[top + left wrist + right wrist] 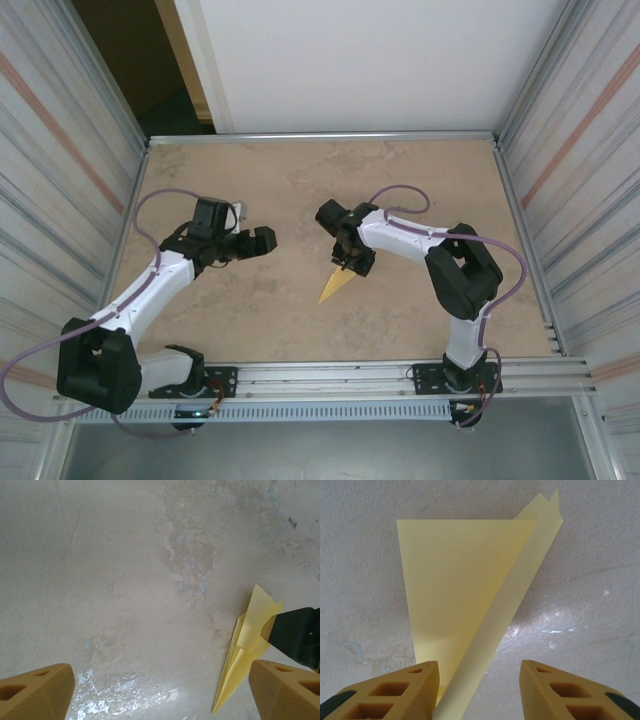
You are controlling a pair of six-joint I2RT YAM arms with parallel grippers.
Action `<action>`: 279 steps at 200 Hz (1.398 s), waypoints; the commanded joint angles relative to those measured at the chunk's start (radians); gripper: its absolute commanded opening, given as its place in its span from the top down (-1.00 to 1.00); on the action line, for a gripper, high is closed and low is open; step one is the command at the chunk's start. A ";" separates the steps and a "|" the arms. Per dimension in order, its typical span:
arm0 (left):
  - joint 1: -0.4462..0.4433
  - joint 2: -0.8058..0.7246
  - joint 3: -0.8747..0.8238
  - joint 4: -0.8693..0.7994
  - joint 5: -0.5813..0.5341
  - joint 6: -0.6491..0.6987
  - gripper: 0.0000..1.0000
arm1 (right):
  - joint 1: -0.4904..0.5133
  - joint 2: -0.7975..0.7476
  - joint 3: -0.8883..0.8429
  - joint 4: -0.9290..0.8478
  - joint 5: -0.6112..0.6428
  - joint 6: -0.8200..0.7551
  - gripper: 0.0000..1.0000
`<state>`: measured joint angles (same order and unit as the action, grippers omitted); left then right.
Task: Fold a paper plane with a square sheet of paper (pick it up from the middle)
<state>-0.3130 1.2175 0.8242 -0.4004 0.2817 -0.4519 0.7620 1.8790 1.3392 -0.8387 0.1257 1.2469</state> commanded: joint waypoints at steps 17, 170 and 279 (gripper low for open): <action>0.008 0.000 -0.004 -0.021 -0.023 0.020 -0.81 | 0.007 -0.018 -0.015 -0.010 -0.017 0.040 0.27; 0.176 -0.055 -0.119 0.104 0.124 -0.151 -0.79 | 0.001 -0.063 0.149 0.093 -0.100 -0.337 1.00; 0.250 -0.084 -0.218 0.208 0.221 -0.274 -0.73 | -0.064 -0.083 -0.126 0.721 -0.562 -0.475 0.91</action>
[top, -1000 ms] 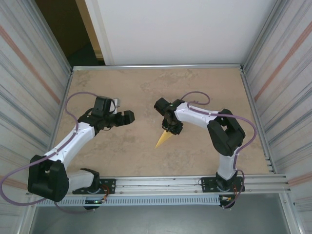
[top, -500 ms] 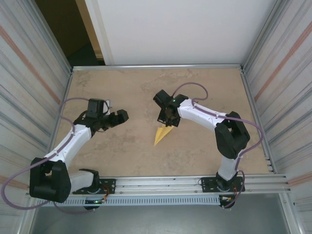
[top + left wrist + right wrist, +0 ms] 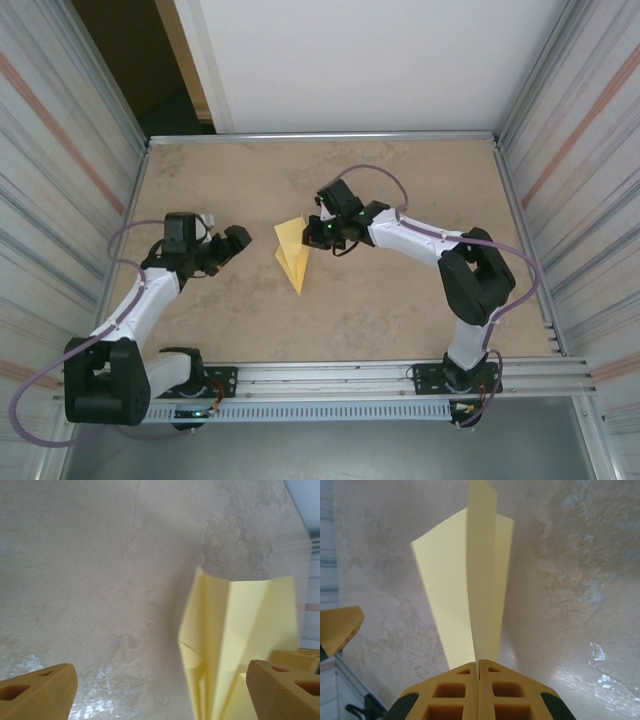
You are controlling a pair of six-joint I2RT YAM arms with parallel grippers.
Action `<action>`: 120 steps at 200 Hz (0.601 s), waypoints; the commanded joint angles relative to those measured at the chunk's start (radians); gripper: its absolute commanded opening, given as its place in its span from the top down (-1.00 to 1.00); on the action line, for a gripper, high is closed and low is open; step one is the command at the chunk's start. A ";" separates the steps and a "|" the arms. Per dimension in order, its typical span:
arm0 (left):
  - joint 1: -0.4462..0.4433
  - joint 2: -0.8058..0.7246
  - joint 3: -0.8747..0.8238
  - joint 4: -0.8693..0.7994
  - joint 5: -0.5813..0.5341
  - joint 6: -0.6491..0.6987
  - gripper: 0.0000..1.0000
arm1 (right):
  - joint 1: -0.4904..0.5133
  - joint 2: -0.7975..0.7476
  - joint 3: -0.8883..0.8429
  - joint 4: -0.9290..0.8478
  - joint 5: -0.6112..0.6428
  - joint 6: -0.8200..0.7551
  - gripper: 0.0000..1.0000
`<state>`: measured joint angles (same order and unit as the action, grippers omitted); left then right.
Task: Fold a paper plane with a square sheet of paper (pick it up from the middle)
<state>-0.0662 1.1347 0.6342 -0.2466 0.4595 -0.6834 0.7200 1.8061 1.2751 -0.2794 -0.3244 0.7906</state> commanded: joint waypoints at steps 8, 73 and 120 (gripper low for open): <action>-0.001 0.004 -0.033 0.064 0.046 -0.050 -0.71 | -0.025 -0.007 -0.083 0.192 -0.125 -0.020 0.91; -0.163 0.143 -0.034 0.157 0.020 -0.083 -0.53 | -0.095 0.020 -0.260 0.412 -0.224 0.012 0.88; -0.291 0.282 0.017 0.199 -0.012 -0.099 -0.22 | -0.130 0.032 -0.317 0.448 -0.219 0.013 0.83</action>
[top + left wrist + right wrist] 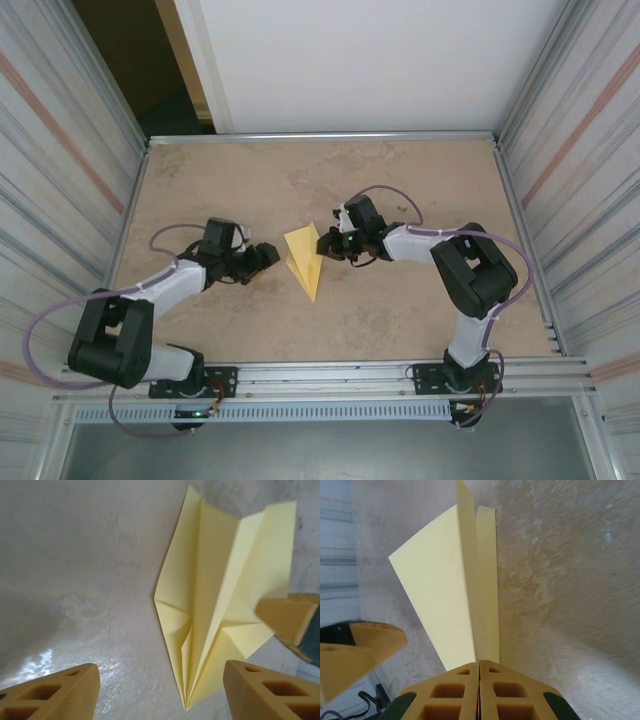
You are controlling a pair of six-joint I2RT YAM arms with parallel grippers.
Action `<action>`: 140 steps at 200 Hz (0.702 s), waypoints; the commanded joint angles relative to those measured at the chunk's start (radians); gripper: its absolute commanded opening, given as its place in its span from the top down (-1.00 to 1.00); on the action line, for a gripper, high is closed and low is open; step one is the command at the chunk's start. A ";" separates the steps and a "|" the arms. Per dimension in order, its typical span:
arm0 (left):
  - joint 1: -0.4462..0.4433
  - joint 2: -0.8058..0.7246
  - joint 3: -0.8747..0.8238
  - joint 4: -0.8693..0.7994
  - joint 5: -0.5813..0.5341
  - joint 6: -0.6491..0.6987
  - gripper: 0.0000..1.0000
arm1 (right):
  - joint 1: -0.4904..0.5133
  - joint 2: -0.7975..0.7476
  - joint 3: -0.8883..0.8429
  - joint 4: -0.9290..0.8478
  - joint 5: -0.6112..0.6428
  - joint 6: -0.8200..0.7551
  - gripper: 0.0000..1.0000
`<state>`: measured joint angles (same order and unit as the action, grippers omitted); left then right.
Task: Fold a paper plane with a square sheet of paper (pick it up from the middle)
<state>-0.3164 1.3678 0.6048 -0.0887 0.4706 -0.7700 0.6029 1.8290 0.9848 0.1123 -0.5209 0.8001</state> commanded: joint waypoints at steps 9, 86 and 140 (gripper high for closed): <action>-0.056 0.074 0.059 0.052 -0.021 -0.012 -0.16 | -0.020 0.009 -0.039 0.058 -0.019 0.004 0.79; -0.094 0.225 0.152 0.089 0.030 -0.008 0.10 | -0.054 -0.002 -0.092 0.064 -0.006 0.007 0.71; -0.098 0.251 0.170 0.070 0.027 0.014 0.17 | -0.043 -0.038 -0.080 0.038 0.020 -0.009 0.61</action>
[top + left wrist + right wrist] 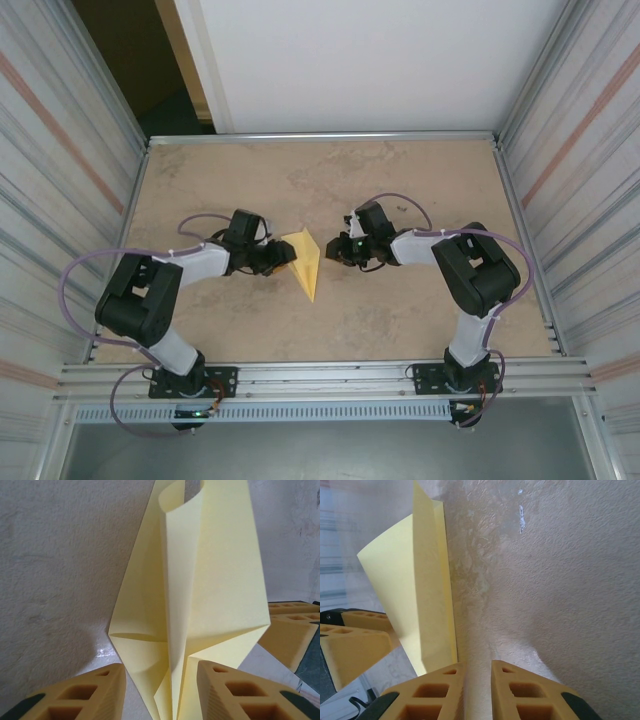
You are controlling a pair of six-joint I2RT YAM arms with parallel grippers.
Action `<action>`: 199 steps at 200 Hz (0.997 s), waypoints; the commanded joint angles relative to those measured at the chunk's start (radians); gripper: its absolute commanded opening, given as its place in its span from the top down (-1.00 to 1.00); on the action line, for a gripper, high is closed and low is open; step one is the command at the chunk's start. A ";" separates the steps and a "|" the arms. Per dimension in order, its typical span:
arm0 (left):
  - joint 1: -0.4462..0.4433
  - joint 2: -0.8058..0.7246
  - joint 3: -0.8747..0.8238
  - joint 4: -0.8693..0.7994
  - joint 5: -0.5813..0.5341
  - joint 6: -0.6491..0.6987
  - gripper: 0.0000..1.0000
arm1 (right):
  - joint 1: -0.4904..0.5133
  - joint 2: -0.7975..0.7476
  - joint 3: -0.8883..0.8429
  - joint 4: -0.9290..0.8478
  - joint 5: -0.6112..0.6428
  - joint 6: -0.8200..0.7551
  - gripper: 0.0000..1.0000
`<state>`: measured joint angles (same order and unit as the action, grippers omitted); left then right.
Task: Fold a paper plane with a square sheet of paper (pick it up from the middle)
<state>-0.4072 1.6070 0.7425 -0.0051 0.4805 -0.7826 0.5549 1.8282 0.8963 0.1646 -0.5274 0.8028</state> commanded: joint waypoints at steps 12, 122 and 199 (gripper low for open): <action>-0.005 0.007 0.028 -0.016 0.016 0.025 0.17 | 0.007 -0.068 -0.004 -0.028 0.070 -0.016 0.56; 0.035 -0.079 -0.031 -0.021 -0.022 0.013 0.08 | 0.074 0.062 0.136 -0.096 0.003 -0.074 0.46; 0.043 -0.048 -0.050 0.057 0.060 -0.025 0.09 | 0.034 -0.014 0.032 -0.052 0.091 -0.034 0.96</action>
<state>-0.3573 1.5501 0.6914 0.0017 0.4896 -0.7883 0.6067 1.8690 0.9775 0.1043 -0.4843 0.7506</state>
